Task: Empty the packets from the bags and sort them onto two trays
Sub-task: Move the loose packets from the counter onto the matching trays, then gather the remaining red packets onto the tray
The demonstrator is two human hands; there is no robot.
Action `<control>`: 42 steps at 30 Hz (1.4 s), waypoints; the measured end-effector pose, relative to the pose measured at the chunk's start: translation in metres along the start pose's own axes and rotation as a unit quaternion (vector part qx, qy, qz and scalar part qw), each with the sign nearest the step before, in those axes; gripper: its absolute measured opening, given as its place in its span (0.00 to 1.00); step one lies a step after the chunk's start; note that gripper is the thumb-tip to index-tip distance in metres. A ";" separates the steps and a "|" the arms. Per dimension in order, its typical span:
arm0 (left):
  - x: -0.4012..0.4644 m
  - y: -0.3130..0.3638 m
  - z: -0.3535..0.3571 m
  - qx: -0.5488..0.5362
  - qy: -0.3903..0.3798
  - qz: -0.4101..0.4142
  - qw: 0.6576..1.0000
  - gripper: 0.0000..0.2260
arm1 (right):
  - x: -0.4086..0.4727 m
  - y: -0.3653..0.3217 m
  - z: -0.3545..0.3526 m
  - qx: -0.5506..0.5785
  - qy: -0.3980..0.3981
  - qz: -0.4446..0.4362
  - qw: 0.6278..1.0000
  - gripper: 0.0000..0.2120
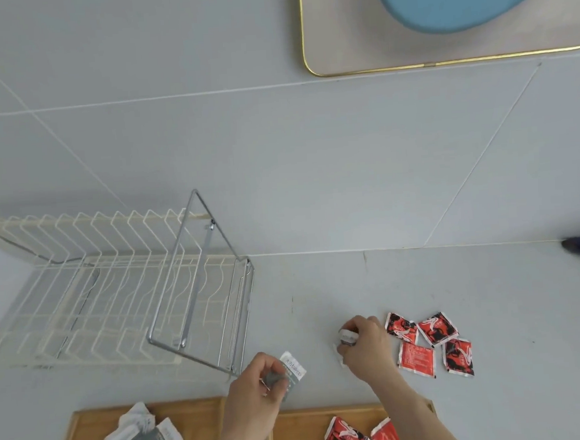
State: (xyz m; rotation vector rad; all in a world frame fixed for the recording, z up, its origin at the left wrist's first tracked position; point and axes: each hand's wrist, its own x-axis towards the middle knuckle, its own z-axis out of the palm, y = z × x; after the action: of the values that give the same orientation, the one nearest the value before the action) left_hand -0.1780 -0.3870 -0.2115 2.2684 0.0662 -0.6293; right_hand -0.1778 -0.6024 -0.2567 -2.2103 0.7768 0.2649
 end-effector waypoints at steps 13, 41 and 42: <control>-0.038 -0.064 -0.058 -0.168 -0.023 -0.055 0.984 0.09 | -0.104 -0.042 0.044 0.304 -0.108 0.154 0.934 0.09; -0.052 -0.231 -0.219 0.096 0.099 0.022 0.990 0.17 | -0.210 -0.166 0.214 -0.106 -0.005 -0.035 0.994 0.21; -0.051 -0.230 -0.219 0.104 0.107 0.029 0.988 0.17 | -0.211 -0.166 0.212 -0.111 0.006 -0.037 0.993 0.20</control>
State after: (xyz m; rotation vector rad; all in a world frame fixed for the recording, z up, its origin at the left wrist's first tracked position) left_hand -0.1846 -0.0652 -0.2140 2.5239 0.0398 -0.3750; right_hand -0.2334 -0.2676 -0.2158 -2.4470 0.6975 0.3143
